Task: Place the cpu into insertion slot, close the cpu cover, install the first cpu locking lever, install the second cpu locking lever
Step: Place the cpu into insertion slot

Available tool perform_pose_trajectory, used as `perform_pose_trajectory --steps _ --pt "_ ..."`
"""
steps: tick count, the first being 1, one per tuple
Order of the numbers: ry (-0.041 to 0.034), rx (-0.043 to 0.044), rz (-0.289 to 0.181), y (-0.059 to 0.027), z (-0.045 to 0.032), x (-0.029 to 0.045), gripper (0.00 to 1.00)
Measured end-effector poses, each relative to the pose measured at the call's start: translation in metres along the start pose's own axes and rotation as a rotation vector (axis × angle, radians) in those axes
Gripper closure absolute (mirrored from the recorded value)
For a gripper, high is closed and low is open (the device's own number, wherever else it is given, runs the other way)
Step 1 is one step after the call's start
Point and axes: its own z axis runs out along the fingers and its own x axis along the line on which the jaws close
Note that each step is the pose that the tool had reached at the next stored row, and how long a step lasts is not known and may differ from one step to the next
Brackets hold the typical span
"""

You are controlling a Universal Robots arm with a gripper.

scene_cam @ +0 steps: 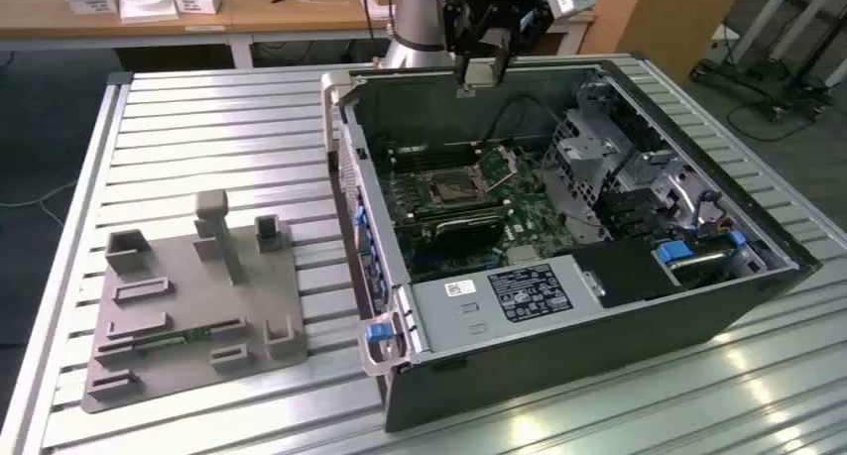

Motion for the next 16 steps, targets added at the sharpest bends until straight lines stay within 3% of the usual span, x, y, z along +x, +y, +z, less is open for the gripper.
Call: perform_pose_trajectory --steps 16 --pt "-0.0007 -0.0001 0.008 0.0000 0.0001 0.0000 0.46"
